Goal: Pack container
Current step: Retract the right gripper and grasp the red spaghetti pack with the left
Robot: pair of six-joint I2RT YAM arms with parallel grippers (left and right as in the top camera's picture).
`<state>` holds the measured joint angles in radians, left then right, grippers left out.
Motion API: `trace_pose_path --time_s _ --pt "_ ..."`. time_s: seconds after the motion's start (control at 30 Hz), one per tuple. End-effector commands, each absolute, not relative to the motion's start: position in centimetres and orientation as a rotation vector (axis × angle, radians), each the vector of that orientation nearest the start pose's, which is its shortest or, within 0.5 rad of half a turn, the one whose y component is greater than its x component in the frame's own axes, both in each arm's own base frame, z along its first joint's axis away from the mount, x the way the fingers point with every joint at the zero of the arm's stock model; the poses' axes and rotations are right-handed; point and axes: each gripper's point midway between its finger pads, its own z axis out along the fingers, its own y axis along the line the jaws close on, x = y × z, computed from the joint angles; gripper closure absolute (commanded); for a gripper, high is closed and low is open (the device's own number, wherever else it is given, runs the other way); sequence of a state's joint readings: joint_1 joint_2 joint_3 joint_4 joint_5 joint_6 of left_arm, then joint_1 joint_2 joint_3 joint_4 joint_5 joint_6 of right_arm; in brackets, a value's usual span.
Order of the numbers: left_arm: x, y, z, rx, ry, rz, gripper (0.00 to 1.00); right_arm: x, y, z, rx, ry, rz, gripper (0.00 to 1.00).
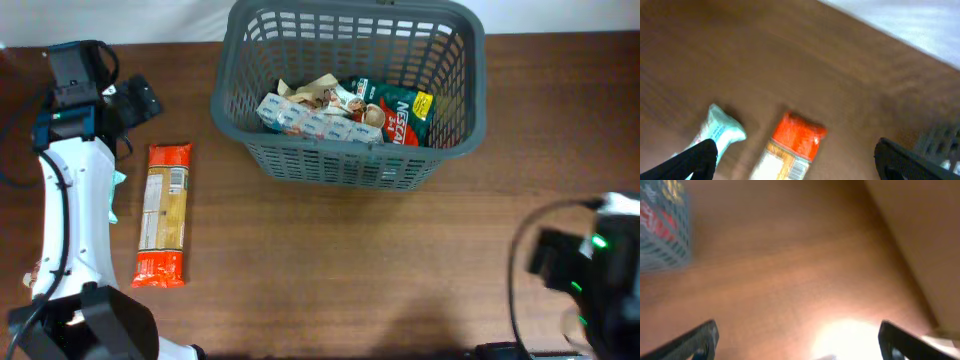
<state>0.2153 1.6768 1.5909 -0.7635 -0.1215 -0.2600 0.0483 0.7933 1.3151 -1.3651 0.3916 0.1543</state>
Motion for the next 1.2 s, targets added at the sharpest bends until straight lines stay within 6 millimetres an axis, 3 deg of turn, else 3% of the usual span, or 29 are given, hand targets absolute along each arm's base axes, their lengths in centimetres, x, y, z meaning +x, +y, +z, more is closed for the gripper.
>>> trace_pose_path --time_s 0.0,0.07,0.13,0.2,0.27,0.4,0.47,0.6,0.73,0.83,0.93,1.03,1.1,1.17 --pt "45.2 13.3 23.9 -0.583 2.302 0.151 0.03 19.7 -3.2 25.1 0.181 2.325 -0.214 0.01" --pt "45.7 14.0 23.3 -0.58 2.299 0.159 0.02 21.9 -2.8 23.1 0.235 2.276 -0.158 0.01" --pt "46.1 14.1 21.6 -0.567 2.34 0.168 0.02 22.6 -2.8 22.6 0.276 2.253 -0.138 0.01" --pt "46.3 14.0 19.2 -0.559 2.399 0.163 0.02 22.9 -3.3 23.0 0.292 2.225 -0.163 0.01" --pt "46.5 14.0 15.0 -0.569 2.482 0.162 0.02 23.2 -5.4 24.5 0.364 2.141 -0.296 0.01" --pt "47.3 13.1 10.6 -0.554 2.525 0.084 0.02 25.2 -5.7 26.2 0.377 2.032 -0.289 0.01" --pt "47.4 12.9 9.4 -0.546 2.523 0.063 0.02 26.8 -5.6 25.4 0.453 1.982 -0.234 0.01" --pt "46.9 12.7 8.5 -0.541 2.543 0.064 0.02 28.3 -6.1 20.9 0.52 2.031 -0.259 0.01" --pt "46.9 12.6 8.4 -0.519 2.551 0.069 0.02 29.3 -6.9 17.6 0.543 2.098 -0.34 0.01" --pt "46.9 12.5 8.0 -0.517 2.559 0.055 0.02 30.5 -7.7 16.2 0.573 2.117 -0.367 0.01" --pt "46.7 12.4 7.9 -0.518 2.568 0.054 0.02 32.0 -8.7 17.3 0.609 2.031 -0.354 0.01" --pt "46.7 12.4 7.9 -0.518 2.57 0.054 0.01 33.5 -10.1 21.1 0.657 1.834 -0.345 0.01" --pt "46.7 12.4 7.9 -0.519 2.57 0.054 0.01 32.9 -11.5 22.6 0.707 1.756 -0.415 0.01" --pt "46.6 12.4 7.8 -0.52 2.574 0.053 0.01 31.7 -12.8 22.2 0.759 1.756 -0.514 0.01"
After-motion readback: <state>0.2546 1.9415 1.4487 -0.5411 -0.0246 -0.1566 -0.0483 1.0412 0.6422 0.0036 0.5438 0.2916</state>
